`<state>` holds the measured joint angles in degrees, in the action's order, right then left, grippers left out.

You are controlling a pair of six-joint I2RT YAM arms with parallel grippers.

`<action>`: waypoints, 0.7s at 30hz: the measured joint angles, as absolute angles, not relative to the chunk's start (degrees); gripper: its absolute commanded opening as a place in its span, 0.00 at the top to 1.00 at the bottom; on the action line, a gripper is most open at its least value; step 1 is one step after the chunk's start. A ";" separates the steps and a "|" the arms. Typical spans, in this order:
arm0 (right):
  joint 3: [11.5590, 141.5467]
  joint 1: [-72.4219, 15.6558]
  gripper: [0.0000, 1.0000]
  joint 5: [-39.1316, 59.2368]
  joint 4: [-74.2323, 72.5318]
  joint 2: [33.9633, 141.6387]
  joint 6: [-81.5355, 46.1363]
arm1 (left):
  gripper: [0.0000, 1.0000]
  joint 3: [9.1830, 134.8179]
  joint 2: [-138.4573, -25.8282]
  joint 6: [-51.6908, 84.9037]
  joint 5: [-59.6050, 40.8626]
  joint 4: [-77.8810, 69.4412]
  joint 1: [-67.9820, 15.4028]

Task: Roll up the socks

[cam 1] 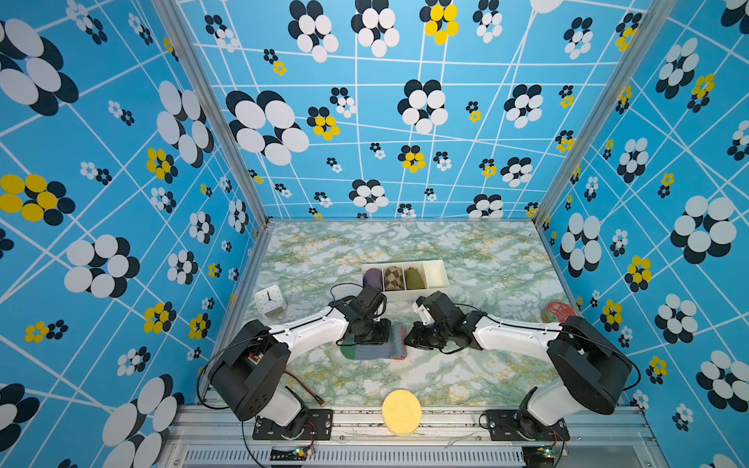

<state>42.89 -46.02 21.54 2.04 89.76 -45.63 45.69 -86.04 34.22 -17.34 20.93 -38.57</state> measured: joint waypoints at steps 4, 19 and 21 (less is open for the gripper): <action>43.55 -46.35 0.85 21.63 2.07 89.76 -45.60 | 1.00 44.25 -84.73 33.76 -16.86 21.93 -37.30; 47.13 -47.62 0.85 22.87 2.31 92.99 -44.95 | 1.00 44.21 -80.44 33.30 -16.69 22.79 -36.95; 47.64 -47.72 0.85 23.07 2.33 93.49 -44.95 | 1.00 44.21 -80.34 33.21 -16.75 22.79 -36.95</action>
